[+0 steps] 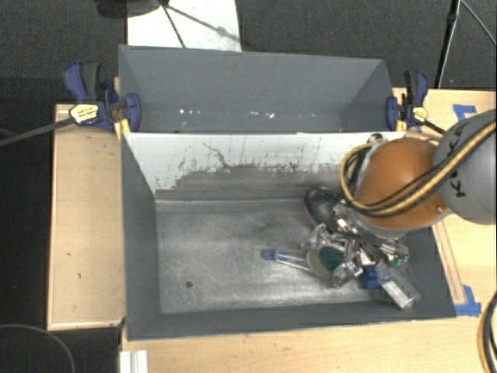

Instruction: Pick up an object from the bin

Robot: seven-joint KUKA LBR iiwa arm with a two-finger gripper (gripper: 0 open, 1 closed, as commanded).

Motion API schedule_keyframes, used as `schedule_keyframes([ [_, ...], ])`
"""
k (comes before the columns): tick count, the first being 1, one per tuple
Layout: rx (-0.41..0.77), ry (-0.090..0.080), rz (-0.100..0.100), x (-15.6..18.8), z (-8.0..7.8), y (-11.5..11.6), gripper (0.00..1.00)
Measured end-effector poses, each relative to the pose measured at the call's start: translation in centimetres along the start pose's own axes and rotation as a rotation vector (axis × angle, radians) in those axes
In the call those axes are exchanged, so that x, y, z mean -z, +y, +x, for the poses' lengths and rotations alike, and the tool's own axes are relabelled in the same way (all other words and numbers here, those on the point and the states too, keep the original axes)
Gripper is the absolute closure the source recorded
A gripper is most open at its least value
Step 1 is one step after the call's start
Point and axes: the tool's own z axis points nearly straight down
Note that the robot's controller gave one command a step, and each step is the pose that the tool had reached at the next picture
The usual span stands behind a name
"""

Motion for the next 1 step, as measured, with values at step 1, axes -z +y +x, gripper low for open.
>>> schedule_keyframes([
  [1, 0.056, -0.003, 0.005, 15.06, 0.01, -0.57, 1.00],
])
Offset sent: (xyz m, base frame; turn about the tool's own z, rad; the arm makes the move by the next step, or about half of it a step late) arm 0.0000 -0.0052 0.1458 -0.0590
